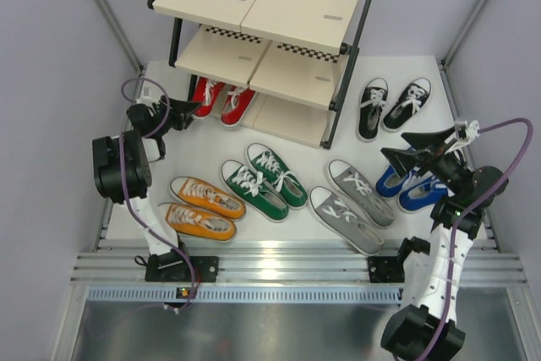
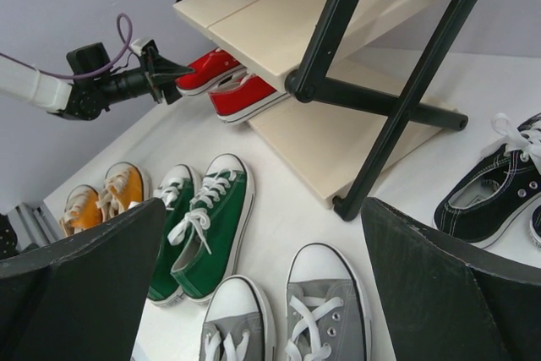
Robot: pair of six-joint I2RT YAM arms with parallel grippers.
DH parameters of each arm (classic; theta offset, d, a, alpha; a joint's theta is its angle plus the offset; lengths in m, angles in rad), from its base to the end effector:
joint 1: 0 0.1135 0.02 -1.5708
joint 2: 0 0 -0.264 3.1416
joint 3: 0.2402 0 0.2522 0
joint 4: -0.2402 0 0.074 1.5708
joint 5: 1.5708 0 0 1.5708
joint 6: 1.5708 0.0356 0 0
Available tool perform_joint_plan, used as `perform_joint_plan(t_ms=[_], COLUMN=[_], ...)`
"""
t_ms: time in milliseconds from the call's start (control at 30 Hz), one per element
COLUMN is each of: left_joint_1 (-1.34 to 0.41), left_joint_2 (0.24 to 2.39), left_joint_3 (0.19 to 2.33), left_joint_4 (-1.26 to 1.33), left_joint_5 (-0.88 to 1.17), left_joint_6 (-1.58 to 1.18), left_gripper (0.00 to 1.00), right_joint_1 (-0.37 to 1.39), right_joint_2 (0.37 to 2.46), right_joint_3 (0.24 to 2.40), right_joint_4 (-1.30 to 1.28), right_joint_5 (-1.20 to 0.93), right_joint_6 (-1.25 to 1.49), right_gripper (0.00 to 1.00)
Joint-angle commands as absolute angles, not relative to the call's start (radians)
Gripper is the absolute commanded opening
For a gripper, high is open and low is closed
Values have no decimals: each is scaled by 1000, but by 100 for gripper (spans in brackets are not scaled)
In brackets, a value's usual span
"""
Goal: Place and organize the shoes onto the shoe shelf
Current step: Place the shoe at the shoe shelf.
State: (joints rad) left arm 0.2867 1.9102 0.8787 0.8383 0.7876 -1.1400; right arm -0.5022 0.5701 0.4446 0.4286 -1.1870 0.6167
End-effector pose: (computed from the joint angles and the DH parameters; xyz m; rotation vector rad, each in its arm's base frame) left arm 0.3740 0.0839 0.1640 -0.7097 1.7579 -1.2896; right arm 0.1313 -0.0344 0.3109 -0.2759 1.4899 0.8388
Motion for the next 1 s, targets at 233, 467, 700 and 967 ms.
perform_joint_plan(t_ms=[233,467,700,967], left_joint_1=[229,204,196,196], left_joint_2=[2003,2031,2054,2049], left_joint_3=[1038,1072,1088,1103], left_joint_4=[916,842,828,815], left_joint_5=[818,761,755,716], left_joint_6=[-1085,-1057,-1059,-1061], left_gripper=[0,0,0,0], right_joint_1=[-531,-535,-538,-538], right_joint_2=[560,546,532,529], right_joint_3=[439,433,428,425], right_joint_4=[477,479,483,491], right_joint_5=[-1192,-1190,-1189,-1189], right_joint_6=[584,584,587,594], right_gripper=[99,99,99,99])
